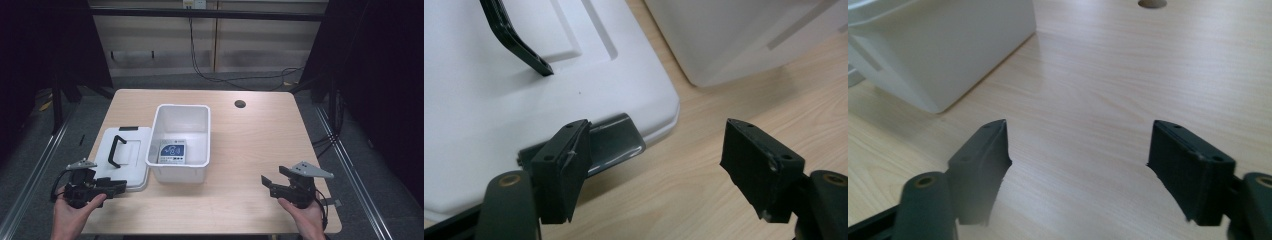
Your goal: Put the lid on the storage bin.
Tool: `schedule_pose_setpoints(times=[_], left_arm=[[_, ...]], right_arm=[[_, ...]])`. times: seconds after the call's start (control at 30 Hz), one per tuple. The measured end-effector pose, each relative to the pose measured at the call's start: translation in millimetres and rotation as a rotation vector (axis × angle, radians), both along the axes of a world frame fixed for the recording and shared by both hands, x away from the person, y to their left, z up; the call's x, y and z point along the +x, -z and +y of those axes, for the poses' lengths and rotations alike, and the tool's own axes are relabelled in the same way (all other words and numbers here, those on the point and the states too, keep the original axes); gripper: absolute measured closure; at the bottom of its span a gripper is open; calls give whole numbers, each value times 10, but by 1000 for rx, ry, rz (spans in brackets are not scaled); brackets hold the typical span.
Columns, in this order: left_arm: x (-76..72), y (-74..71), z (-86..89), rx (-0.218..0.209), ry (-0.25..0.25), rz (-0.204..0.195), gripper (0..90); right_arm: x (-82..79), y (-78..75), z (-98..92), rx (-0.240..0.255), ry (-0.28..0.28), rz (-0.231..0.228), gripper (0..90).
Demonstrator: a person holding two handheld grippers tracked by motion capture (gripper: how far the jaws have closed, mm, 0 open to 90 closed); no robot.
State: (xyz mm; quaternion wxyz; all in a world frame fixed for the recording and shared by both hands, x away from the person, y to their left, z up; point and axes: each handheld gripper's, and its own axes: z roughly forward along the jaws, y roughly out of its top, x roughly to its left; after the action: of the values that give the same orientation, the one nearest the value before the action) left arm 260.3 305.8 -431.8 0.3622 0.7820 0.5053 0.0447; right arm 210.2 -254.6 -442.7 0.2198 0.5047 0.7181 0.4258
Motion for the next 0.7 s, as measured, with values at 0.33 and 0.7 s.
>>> schedule_pose_setpoints(times=[0.33,0.7], left_arm=[[87,-136,57,0,-27,-11,322],[177,-233,19,0,-12,8,354]], right_arm=[[5,-19,-10,5,-14,12,236],[-7,-31,-7,24,-35,12,223]])
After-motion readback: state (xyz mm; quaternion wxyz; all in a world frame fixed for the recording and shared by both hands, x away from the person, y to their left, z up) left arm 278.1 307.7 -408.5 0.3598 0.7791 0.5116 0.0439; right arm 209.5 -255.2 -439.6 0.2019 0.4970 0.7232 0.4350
